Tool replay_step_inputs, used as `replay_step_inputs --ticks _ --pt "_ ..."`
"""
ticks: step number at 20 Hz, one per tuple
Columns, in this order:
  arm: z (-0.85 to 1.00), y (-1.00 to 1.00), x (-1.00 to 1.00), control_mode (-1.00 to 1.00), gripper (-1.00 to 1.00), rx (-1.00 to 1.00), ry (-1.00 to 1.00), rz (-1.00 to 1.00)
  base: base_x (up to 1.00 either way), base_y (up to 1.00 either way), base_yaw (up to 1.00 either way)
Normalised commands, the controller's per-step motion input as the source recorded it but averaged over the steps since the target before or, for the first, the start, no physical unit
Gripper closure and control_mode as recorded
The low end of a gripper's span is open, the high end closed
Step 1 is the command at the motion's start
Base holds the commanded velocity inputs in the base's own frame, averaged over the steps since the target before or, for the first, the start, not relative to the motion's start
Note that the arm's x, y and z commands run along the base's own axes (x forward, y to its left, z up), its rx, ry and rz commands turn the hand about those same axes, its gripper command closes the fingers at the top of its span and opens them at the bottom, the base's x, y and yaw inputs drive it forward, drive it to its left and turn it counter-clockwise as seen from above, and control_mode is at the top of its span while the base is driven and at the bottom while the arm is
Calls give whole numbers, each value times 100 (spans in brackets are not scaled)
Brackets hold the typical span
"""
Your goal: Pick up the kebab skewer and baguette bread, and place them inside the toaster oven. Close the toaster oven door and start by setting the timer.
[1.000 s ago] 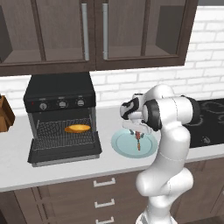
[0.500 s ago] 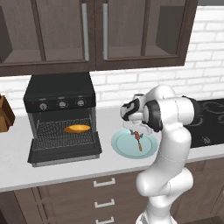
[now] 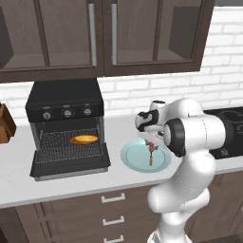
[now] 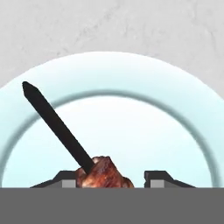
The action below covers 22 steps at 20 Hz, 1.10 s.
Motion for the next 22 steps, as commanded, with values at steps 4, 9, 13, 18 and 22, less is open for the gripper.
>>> replay_step_inputs --ticks 4,9,13,18,22 --pt "97 0 -6 -100 100 3 0 -26 0 0 0" --pt "83 0 -13 -100 100 2 0 -30 0 0 0" --pt "54 23 -17 -100 100 0 -2 -36 0 0 0" --pt "16 26 -57 -100 100 5 -12 -44 0 0 0" --pt "9 44 -52 -100 100 9 -19 -42 0 0 0"
